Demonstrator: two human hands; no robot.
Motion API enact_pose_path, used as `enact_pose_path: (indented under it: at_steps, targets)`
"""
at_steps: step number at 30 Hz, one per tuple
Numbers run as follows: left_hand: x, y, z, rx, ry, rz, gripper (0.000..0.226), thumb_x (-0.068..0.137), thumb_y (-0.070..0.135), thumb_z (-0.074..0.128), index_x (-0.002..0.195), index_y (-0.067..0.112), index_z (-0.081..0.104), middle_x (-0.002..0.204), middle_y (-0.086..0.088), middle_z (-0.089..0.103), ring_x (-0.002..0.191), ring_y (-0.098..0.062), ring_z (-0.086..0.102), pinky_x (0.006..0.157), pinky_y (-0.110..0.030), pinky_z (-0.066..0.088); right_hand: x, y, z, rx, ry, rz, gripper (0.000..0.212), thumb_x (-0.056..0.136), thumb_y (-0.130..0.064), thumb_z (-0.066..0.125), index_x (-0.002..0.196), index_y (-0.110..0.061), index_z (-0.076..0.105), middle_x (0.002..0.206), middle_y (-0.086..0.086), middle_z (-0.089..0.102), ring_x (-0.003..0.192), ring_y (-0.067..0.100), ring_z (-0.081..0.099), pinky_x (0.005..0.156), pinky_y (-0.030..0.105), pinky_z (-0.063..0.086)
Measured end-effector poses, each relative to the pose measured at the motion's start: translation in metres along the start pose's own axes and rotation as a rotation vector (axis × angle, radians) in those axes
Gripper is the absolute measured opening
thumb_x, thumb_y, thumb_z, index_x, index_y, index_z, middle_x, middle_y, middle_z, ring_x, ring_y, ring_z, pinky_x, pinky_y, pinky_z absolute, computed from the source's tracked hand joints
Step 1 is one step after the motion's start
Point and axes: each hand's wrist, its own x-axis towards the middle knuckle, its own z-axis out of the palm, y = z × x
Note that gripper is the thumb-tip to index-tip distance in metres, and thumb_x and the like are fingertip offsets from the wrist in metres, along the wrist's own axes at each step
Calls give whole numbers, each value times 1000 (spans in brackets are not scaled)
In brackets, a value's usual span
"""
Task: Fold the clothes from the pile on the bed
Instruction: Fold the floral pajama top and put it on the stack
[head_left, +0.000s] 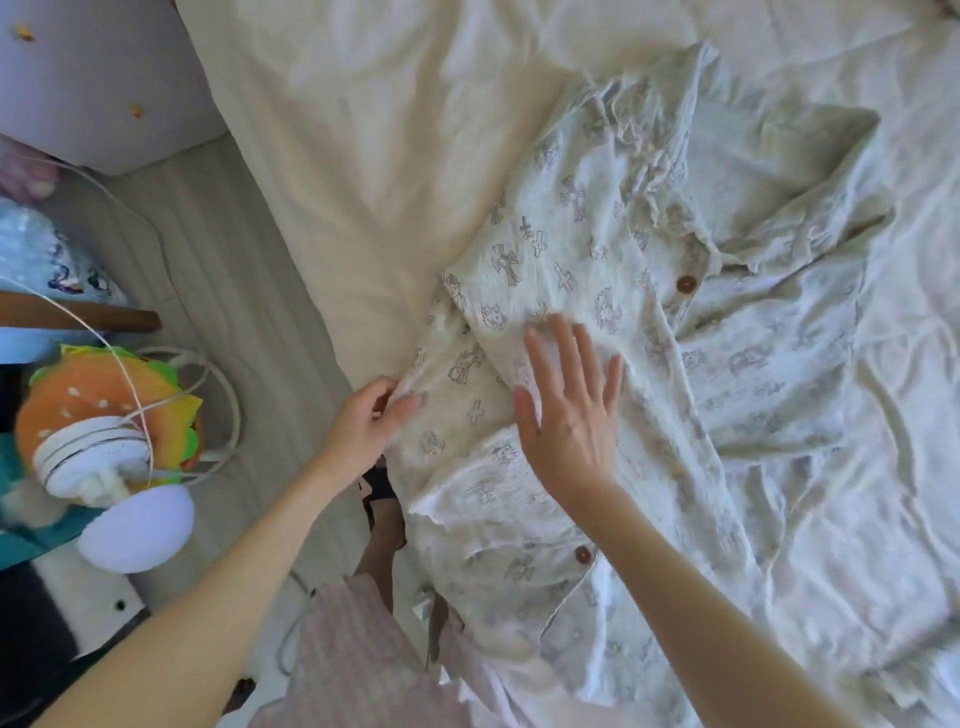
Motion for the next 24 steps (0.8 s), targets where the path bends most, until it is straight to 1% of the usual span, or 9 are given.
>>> enact_pose_path:
  at_steps: [4, 8, 11, 13, 15, 17, 19, 21, 24]
  targets:
    - [-6, 3, -6, -32, -11, 18, 9, 89, 31, 59, 82, 26, 57, 67, 26, 62, 63, 10, 55, 59, -5, 40, -54, 3, 8, -1, -63, 74, 48, 98, -29, 40, 142, -10, 41, 151, 16, 31, 142, 33, 17, 112, 63, 13]
    - [-27, -15, 7, -112, -301, -292, 42, 76, 48, 61, 111, 25, 56, 100, 13, 67, 90, -6, 65, 69, -24, 53, -107, 13, 10, 16, -78, 216, 53, 96, -21, 52, 145, -10, 34, 153, 14, 27, 143, 30, 14, 114, 60, 10]
    - [-48, -41, 15, 51, -402, -369, 35, 79, 40, 67, 107, 22, 57, 103, 9, 65, 91, -3, 63, 66, -13, 48, -155, 24, 10, 20, -81, 371, 53, 94, -18, 55, 144, -11, 38, 153, 12, 27, 143, 27, 14, 115, 57, 10]
    - [-61, -57, 14, 107, -387, -376, 16, 82, 31, 69, 94, 24, 60, 96, 10, 66, 85, 3, 62, 59, -5, 44, -189, 30, 11, 19, -69, 478, 52, 93, -16, 57, 142, -9, 40, 152, 14, 30, 143, 30, 20, 114, 58, 14]
    - [-74, -69, 8, 140, -358, -396, 15, 82, 25, 72, 84, 27, 57, 86, 14, 65, 73, 10, 61, 53, -4, 43, -222, 37, 14, 18, -53, 591, 51, 92, -13, 58, 141, -7, 43, 151, 16, 32, 142, 34, 24, 114, 58, 16]
    - [-86, -78, 2, 175, -363, -440, 16, 81, 24, 73, 90, 19, 61, 92, 5, 68, 78, 0, 66, 67, -12, 51, -247, 45, 17, 25, -44, 724, 48, 91, -10, 58, 137, -5, 47, 150, 17, 34, 141, 35, 27, 113, 57, 18]
    - [-97, -88, -4, 254, -371, -485, 32, 81, 24, 74, 104, 5, 60, 101, -7, 67, 95, -19, 65, 87, -32, 52, -267, 54, 18, 38, -43, 863, 43, 90, -7, 58, 132, -4, 51, 148, 17, 36, 139, 35, 29, 112, 53, 21]
    - [-112, -93, -7, 261, -355, -500, 30, 83, 20, 71, 102, -1, 62, 100, -11, 68, 93, -26, 65, 85, -39, 50, -281, 65, 17, 59, -49, 960, 39, 89, -7, 56, 128, -6, 53, 148, 16, 37, 137, 34, 31, 111, 48, 23]
    - [-135, -100, -7, 178, -278, -485, 26, 88, 25, 65, 90, -1, 60, 89, -11, 63, 78, -23, 57, 73, -34, 45, -293, 85, 10, 97, -6, 1084, 35, 91, -16, 54, 126, -10, 52, 143, 12, 41, 131, 32, 37, 105, 48, 30]
